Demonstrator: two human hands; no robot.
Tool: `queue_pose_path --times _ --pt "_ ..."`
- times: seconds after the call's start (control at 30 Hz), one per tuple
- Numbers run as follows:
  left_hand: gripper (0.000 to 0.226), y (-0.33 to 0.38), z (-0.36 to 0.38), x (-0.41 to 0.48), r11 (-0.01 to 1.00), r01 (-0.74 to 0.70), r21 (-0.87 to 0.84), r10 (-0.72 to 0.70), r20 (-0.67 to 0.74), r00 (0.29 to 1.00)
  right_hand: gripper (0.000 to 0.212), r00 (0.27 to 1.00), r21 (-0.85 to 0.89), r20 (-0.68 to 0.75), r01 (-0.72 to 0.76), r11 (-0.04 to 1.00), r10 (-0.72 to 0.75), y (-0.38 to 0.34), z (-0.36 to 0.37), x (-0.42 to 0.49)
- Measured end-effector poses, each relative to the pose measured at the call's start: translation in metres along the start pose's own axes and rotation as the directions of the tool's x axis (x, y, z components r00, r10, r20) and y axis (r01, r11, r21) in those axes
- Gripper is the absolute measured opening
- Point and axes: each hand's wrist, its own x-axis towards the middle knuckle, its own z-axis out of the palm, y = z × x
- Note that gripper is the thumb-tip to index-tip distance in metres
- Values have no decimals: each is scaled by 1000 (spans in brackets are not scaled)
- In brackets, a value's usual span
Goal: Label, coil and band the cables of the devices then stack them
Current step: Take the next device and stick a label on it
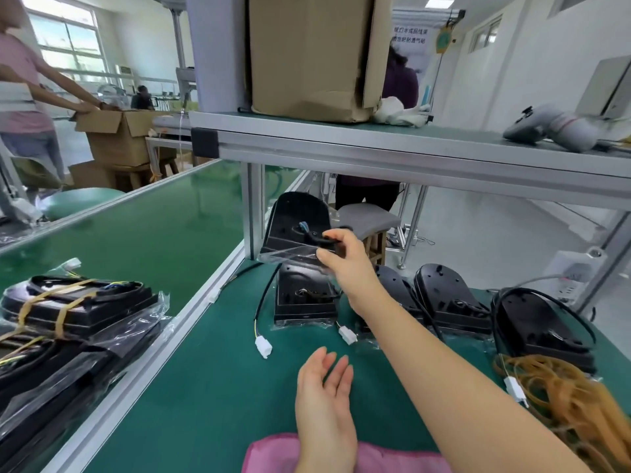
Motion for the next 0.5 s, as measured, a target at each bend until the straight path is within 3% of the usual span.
queue_pose_path --times 0.03,0.07,0.1,0.33,0.4,0.5 --pt "15 -19 -7 -12 997 -69 -46 74 137 988 26 1000 15 -8 6 1000 -6 -5 -10 -9" --pt "15 -15 -3 -15 993 -100 -66 109 161 981 27 1000 18 -15 15 1000 -14 -10 -20 -20" --pt "15 -17 -1 -18 988 -144 -62 150 116 982 29 999 10 -22 26 1000 -25 -15 -30 -34" --pt "28 -8 9 -41 991 -60 -116 74 124 989 38 998 -72 -53 29 997 -33 -24 -87 -151" --pt "22 0 9 -57 999 -37 -37 43 175 984 40 999 -107 -46 -5 994 0 -23 -96 -184" --pt "37 6 1 -82 969 -40 245 -35 296 955 41 997 -124 -35 -67 990 63 -20 -108 -229"
